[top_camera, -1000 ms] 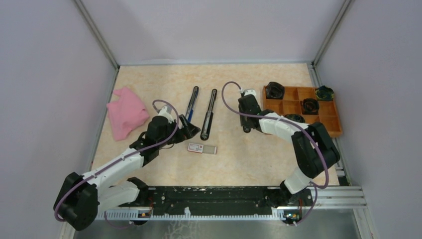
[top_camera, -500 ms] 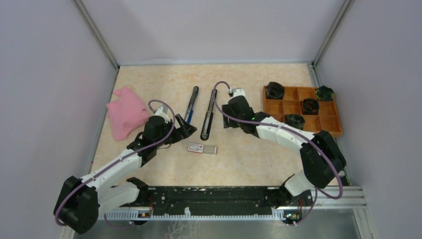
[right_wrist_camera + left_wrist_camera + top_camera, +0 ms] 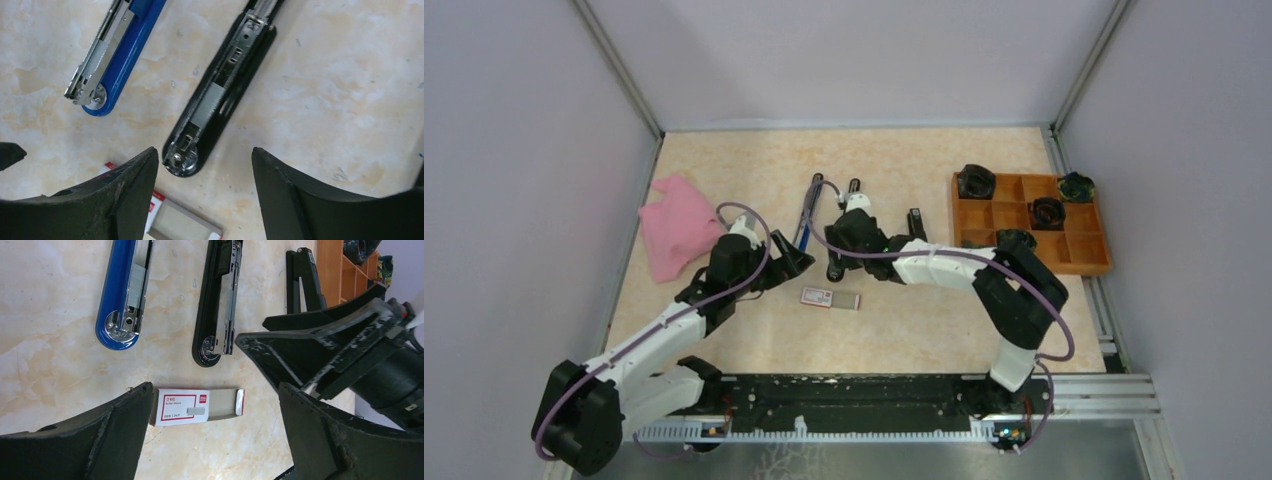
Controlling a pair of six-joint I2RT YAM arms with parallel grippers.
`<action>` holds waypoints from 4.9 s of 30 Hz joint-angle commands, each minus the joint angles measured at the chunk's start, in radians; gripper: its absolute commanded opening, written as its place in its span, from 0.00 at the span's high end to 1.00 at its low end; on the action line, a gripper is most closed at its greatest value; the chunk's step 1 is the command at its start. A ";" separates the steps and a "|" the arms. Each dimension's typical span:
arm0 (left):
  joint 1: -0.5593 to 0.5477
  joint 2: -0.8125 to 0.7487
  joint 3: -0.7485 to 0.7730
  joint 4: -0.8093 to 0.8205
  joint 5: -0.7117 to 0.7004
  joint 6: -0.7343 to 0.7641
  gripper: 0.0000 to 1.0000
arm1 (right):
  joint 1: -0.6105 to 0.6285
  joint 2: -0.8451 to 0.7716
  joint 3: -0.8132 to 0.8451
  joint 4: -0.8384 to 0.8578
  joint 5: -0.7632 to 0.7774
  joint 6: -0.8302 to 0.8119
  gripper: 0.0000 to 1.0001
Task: Load the staples into the stapler
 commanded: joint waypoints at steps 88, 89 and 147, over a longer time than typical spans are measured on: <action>-0.082 0.813 0.403 0.813 0.075 0.056 0.39 | 0.022 -0.325 -0.563 0.443 -0.028 -0.240 1.00; -0.088 0.802 0.396 0.814 0.071 0.078 0.39 | 0.021 -0.322 -0.563 0.445 -0.026 -0.244 1.00; -0.407 0.406 0.081 0.712 -0.329 0.227 0.11 | 0.021 -0.216 -0.710 0.915 -0.006 -0.320 0.72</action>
